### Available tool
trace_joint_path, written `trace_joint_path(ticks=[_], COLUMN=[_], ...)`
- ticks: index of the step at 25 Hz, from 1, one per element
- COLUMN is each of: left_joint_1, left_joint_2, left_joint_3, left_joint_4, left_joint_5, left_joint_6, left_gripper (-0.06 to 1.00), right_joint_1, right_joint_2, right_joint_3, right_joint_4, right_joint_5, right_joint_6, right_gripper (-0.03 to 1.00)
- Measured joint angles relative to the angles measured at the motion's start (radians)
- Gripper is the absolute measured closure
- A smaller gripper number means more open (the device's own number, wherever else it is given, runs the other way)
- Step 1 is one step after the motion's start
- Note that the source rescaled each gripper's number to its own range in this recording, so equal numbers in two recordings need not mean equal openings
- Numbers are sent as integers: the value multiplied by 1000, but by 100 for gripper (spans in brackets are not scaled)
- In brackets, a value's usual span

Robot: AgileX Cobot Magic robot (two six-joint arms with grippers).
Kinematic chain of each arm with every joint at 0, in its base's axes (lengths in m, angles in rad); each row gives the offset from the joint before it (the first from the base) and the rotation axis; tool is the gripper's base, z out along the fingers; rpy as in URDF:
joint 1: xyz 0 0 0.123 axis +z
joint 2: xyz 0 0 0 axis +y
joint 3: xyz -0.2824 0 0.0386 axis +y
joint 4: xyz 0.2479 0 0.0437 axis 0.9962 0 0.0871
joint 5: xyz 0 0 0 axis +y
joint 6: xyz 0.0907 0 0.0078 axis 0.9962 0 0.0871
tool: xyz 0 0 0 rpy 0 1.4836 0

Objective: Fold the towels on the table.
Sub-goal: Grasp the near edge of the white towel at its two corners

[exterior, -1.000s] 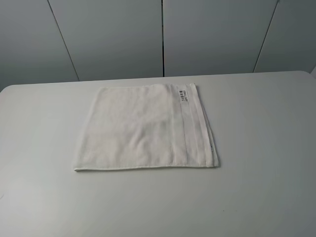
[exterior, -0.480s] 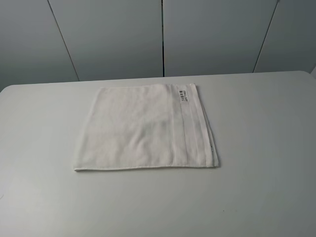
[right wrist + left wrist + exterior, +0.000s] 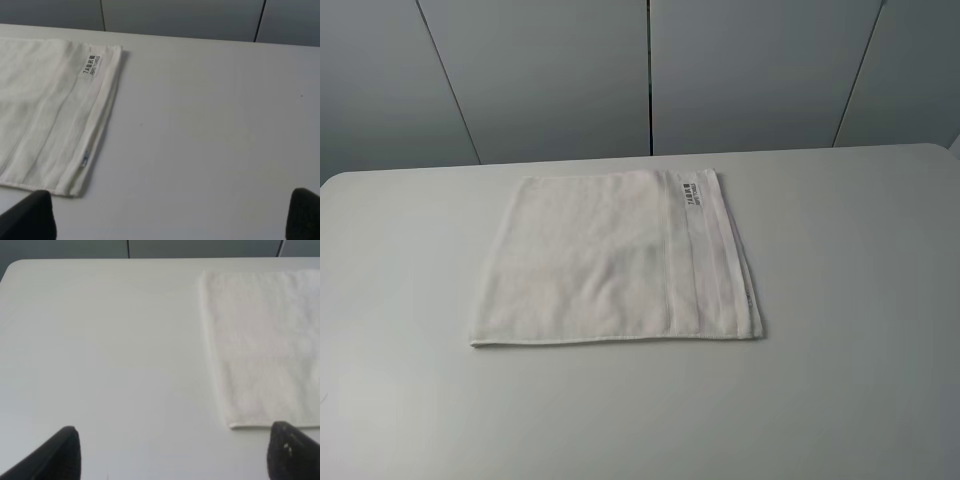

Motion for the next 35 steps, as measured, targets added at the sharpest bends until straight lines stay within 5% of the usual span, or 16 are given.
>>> trace_joint_path(ticks=[35], left_joint_1=[-66], left_joint_2=[33], left_joint_3=[-23], left_joint_4=[61], left_joint_5=[-6], left_joint_6=[5], left_gripper=[-4], right_joint_1=[0], right_joint_2=[10], right_joint_3=[-38], right_joint_4=[72], right_joint_5=[38], right_joint_6=[66], right_gripper=[-3])
